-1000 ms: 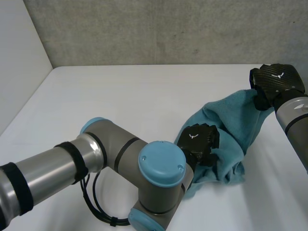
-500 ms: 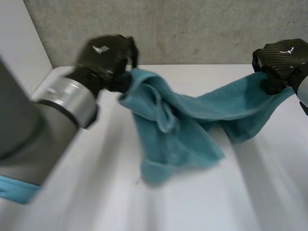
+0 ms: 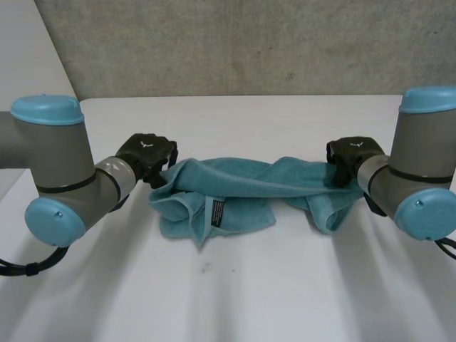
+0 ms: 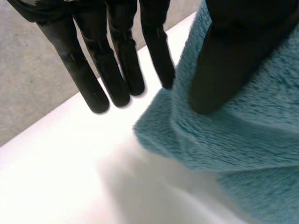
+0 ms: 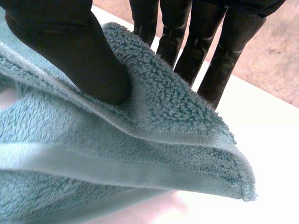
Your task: Fold the laundry
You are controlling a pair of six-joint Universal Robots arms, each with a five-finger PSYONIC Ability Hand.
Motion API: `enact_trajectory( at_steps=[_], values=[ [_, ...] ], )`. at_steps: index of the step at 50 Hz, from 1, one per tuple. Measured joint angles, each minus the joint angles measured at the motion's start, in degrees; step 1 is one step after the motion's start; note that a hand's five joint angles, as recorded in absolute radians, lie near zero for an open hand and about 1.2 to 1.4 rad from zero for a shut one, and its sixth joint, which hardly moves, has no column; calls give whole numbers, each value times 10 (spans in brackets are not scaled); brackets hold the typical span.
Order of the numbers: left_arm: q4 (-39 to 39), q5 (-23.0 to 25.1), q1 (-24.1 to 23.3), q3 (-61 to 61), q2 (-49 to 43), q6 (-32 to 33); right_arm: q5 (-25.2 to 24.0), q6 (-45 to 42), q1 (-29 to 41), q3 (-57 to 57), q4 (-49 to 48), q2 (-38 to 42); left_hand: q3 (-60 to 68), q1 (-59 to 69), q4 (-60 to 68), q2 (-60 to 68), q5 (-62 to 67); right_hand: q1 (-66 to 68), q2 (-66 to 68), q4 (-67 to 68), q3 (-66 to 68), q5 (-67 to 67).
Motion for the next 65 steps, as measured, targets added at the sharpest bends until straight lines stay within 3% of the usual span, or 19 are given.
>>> enact_trajectory(
  at_steps=[1, 2, 4, 8, 16, 25, 34, 41, 45, 54, 65],
  values=[
    [3, -6, -2, 0, 1, 5, 2, 1, 1, 4, -4, 2, 0, 0, 0, 0, 0, 0, 0, 0, 0, 0],
    [5, -10, -3, -1, 4, 7, 3, 2, 2, 7, -6, 2, -110, -124, -113, -111, -114, 0, 0, 0, 0, 0],
    [8, -17, -10, -13, 26, 10, 4, 7, 2, 17, -14, 2, -220, -227, -234, -221, -240, 0, 0, 0, 0, 0],
    [11, -21, -30, -47, 81, 5, 4, 16, 2, 31, -27, 0, -284, -272, -295, -284, -302, 0, 0, 0, 0, 0],
    [27, -39, -83, -125, 185, -64, 1, 27, 0, 46, -39, -2, -290, -276, -300, -290, -307, 0, 0, 0, 0, 0],
    [51, -140, -136, -171, 178, -183, 0, 27, 0, 57, -39, -3, -284, -272, -288, -279, -289, 0, 0, 0, 0, 0],
    [82, -224, -158, -172, 102, -196, 0, 24, -2, 65, -39, -3, -277, -266, -282, -272, -282, 0, 0, 0, 0, 0],
    [135, -260, -130, -173, 77, -186, -2, 16, -6, 74, -40, -6, -217, -208, -227, -216, -230, 0, 0, 0, 0, 0],
    [148, -265, -97, -184, 79, -181, -2, 5, -9, 82, -40, -11, -147, -131, -154, -145, -159, 0, 0, 0, 0, 0],
    [149, -254, -54, -220, 111, -182, -2, -30, -11, 103, -41, -20, -138, -126, -142, -136, -152, 0, 0, 0, 0, 0],
    [142, -206, -78, -254, 154, -187, -1, -33, -5, 108, -41, -18, -169, -160, -182, -171, -190, 0, 0, 0, 0, 0]
  ],
)
